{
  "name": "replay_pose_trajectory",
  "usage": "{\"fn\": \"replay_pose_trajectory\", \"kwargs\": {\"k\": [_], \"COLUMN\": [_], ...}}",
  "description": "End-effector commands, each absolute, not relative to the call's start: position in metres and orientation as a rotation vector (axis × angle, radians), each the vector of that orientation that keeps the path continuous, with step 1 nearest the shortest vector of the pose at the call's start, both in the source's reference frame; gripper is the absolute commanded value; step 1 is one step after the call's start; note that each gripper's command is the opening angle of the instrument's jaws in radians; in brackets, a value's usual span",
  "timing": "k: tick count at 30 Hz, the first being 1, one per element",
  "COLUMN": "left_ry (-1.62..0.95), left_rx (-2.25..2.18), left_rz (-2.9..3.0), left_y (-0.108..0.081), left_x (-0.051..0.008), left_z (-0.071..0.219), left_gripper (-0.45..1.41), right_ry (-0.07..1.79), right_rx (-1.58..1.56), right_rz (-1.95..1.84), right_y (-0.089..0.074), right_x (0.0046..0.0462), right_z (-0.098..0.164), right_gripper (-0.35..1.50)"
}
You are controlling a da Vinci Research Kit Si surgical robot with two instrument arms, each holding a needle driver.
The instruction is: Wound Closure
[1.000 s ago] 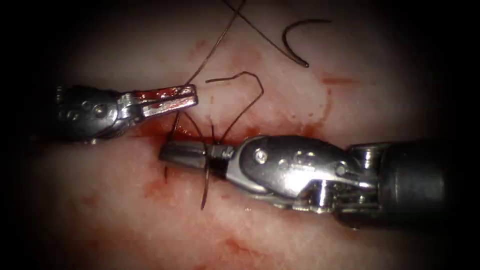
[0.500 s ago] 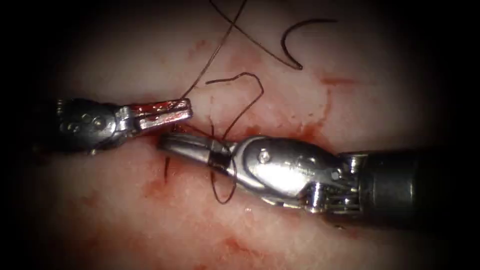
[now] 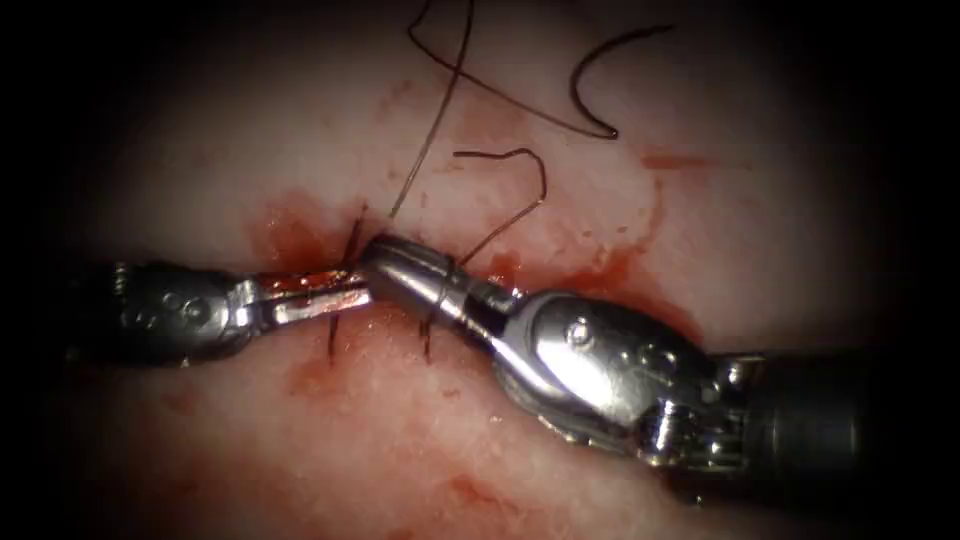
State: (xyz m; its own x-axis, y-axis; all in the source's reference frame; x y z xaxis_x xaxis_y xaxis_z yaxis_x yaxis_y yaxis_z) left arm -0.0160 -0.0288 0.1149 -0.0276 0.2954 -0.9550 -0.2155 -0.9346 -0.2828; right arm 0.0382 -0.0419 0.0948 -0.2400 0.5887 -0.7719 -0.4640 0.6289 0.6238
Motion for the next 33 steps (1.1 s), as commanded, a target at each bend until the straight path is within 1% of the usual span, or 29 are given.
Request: {"fn": "replay_pose_trajectory", "kwargs": {"k": [1,7,10,15,20,21,22,23,25,29,31,33], "left_ry": [-0.085,-0.087,-0.083,-0.088,-0.094,-0.098,-0.099,-0.102,-0.106,-0.11,-0.112,-0.113], "left_rx": [-1.908,-1.909,-1.908,-1.914,-1.921,-1.924,-1.926,-1.93,-1.936,-1.941,-1.944,-1.945], "left_rz": [2.025,2.025,2.021,2.02,2.018,2.017,2.016,2.015,2.014,2.013,2.012,2.012], "left_y": [-0.0292,-0.0302,-0.0306,-0.0307,-0.0304,-0.0302,-0.0301,-0.0299,-0.0299,-0.0297,-0.0297,-0.0296], "left_x": [-0.0165,-0.0165,-0.017,-0.0175,-0.0182,-0.0186,-0.0189,-0.0194,-0.0199,-0.0208,-0.0211,-0.0213], "left_z": [0.1154,0.1144,0.1139,0.1138,0.1138,0.1139,0.1139,0.114,0.1141,0.1141,0.1141,0.1141], "left_gripper": [-0.45,-0.45,-0.45,-0.45,-0.45,-0.45,-0.45,-0.45,-0.45,-0.45,-0.45,-0.45], "right_ry": [1.514,1.45,1.415,1.403,1.367,1.368,1.372,1.371,1.365,1.348,1.341,1.334], "right_rx": [0.115,0.105,0.114,0.1,0.016,0.015,0.023,0.021,0.008,-0.027,-0.046,-0.065], "right_rz": [0.986,1.071,1.162,1.225,1.279,1.288,1.279,1.28,1.293,1.325,1.338,1.351], "right_y": [-0.0422,-0.0427,-0.0432,-0.0435,-0.0438,-0.044,-0.0441,-0.044,-0.0439,-0.0435,-0.0434,-0.0434], "right_x": [0.039,0.0382,0.038,0.0383,0.0394,0.0397,0.0397,0.0396,0.0394,0.0386,0.0385,0.0385], "right_z": [0.095,0.0949,0.0951,0.0952,0.0956,0.0959,0.096,0.096,0.0959,0.0958,0.0958,0.0958], "right_gripper": [-0.03,-0.28,-0.35,-0.33,-0.23,-0.18,-0.08,0.07,0.27,0.79,0.94,1.03]}}
